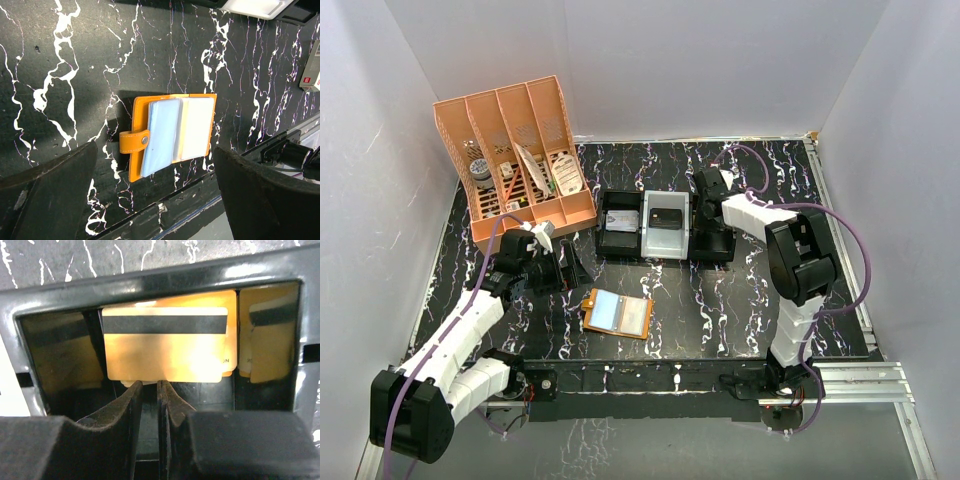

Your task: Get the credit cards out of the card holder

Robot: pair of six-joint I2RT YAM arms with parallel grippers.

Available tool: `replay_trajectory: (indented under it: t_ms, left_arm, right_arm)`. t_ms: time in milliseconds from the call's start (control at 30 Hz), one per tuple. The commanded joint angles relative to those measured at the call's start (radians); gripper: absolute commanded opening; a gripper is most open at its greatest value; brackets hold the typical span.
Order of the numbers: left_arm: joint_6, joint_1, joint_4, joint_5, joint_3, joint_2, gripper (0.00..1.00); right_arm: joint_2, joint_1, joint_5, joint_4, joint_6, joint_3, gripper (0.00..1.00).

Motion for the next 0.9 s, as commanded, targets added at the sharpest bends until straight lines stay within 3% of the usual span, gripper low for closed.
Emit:
replay_trajectory:
  t_ms: [0, 367, 500, 867]
  left_arm:
    - [0.002, 0.004, -0.011, 0.016, 0.021, -0.02, 0.99]
    - [0.008, 0.003, -0.007, 0.017, 0.022, -0.009, 0.99]
    - [0.01, 0.003, -0.006, 0.018, 0.022, -0.009, 0.99]
    - [0.003, 0.004, -0.029, -0.044, 0.034, -0.045, 0.99]
  right_arm:
    - [0.021, 0.003, 0.082, 0.034, -0.013, 0.05, 0.17]
    - [0.004, 0.003, 0.074, 0.041, -0.032, 0.044, 0.2]
    - [-0.061, 0.003, 0.028, 0.038, -0.04, 0.045, 0.25]
    - [-0.257, 0.001, 0.104, -0.032, -0.095, 0.092, 0.39]
